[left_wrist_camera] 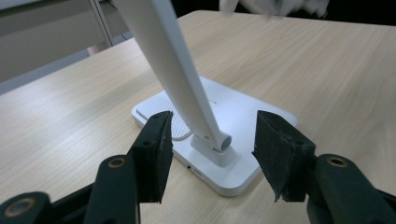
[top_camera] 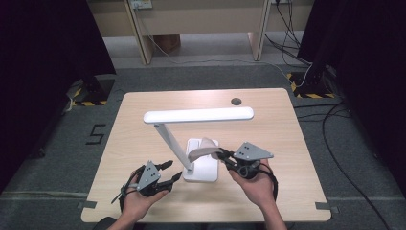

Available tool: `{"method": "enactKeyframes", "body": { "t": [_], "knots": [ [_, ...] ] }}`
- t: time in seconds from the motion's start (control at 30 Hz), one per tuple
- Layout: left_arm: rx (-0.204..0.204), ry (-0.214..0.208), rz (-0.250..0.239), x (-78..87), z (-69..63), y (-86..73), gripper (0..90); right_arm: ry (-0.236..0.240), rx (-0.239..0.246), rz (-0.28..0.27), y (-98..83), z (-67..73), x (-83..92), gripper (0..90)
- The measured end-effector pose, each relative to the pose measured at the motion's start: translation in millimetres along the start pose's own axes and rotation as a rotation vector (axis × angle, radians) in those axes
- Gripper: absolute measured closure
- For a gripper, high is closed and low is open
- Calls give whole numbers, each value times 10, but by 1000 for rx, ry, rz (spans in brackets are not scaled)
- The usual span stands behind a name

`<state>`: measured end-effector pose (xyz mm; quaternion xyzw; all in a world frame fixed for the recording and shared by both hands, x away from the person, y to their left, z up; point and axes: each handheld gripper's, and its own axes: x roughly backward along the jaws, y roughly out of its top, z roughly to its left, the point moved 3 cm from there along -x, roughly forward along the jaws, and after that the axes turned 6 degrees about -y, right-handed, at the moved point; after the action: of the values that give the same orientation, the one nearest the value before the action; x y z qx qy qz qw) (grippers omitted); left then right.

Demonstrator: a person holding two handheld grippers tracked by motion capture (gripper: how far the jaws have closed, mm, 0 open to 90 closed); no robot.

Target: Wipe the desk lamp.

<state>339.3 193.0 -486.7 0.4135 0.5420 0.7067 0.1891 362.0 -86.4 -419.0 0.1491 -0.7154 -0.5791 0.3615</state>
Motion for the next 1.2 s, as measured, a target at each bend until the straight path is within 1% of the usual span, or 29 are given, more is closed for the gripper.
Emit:
{"method": "enactKeyframes", "body": {
  "t": [0.07, 0.13, 0.17, 0.27, 0.3, 0.37, 0.4, 0.43, 0.5, 0.6, 0.67, 0.83, 0.9, 1.07, 1.2],
  "knots": [
    [13, 1, 6, -49, 14, -17, 455, -25, -21, -30, 29, -72, 67, 849],
    [22, 2, 14, -99, 24, -29, 450, -49, -52, -71, 64, -143, 142, 848],
    [25, 4, 16, -115, 26, -32, 448, -70, -57, -103, 92, -201, 199, 848],
    [34, 7, 22, -165, 40, -41, 444, -109, -102, -176, 162, -311, 352, 848],
    [42, 9, 17, -181, 43, -38, 441, -122, -114, -207, 191, -349, 409, 848],
    [48, 12, 13, -198, 58, -21, 431, -150, -145, -251, 242, -414, 538, 848],
    [47, 16, 8, -206, 67, -7, 426, -164, -145, -273, 259, -438, 572, 848],
    [46, 19, 3, -210, 78, 9, 421, -174, -161, -289, 278, -455, 618, 848],
    [43, 25, -5, -212, 95, 45, 411, -194, -177, -318, 308, -484, 681, 848],
    [38, 29, -20, -214, 106, 94, 404, -218, -175, -344, 348, -497, 726, 848],
    [38, 28, -32, -211, 108, 124, 403, -228, -170, -350, 365, -496, 738, 848],
    [28, 30, -55, -197, 131, 181, 406, -245, -180, -376, 407, -485, 771, 848],
    [25, 31, -58, -197, 135, 191, 411, -246, -172, -384, 427, -476, 784, 848],
    [0, 24, -65, -200, 122, 214, 458, -253, -180, -404, 468, -445, 803, 848],
    [-19, 35, -57, -203, 129, 228, 486, -260, -185, -416, 488, -441, 809, 848]
  ]
}}
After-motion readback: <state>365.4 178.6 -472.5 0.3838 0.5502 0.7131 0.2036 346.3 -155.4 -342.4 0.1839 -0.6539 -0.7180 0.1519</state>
